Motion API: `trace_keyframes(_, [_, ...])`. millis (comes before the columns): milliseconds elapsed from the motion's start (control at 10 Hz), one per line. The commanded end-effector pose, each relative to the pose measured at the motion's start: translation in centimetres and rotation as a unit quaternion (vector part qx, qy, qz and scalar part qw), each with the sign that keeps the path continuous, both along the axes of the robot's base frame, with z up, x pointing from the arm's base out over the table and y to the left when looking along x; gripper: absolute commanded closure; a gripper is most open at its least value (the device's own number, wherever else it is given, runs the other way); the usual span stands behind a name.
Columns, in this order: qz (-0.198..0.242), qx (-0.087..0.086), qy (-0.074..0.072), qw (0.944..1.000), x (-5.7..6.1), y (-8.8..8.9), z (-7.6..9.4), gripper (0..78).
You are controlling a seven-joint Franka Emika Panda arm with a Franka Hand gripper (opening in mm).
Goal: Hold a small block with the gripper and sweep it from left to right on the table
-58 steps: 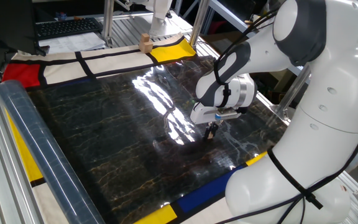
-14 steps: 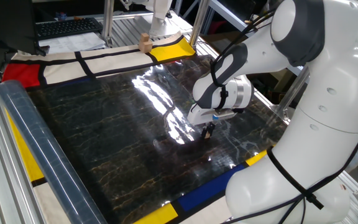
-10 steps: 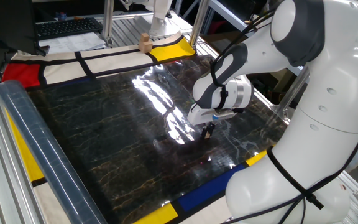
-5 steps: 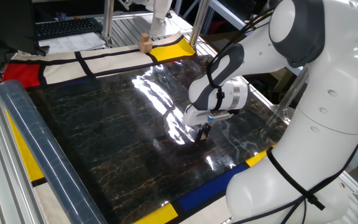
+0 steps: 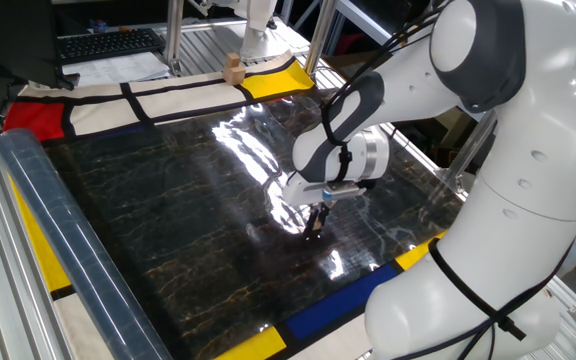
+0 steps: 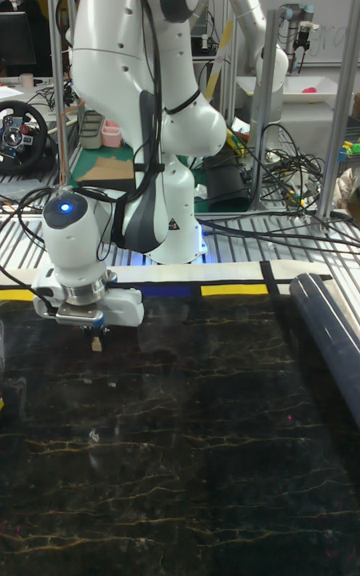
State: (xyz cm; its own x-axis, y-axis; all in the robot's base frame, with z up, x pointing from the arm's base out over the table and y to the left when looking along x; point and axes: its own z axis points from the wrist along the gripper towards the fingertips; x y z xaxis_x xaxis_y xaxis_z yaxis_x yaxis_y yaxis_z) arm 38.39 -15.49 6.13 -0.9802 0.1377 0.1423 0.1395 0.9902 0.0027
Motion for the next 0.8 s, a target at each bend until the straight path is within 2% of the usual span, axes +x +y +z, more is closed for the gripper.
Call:
trace_keyframes(100, [-0.004, -0.001, 0.001, 1.0, -0.1, 0.3, -0.1, 76.4])
trace_keyframes(400, [-0.003, -0.005, 0.0, 1.0, 0.0, -0.1, -0.2, 76.4])
trace_keyframes(800, [0.019, -0.003, -0.006, 0.9998, 0.1, -2.7, -1.0, 76.4])
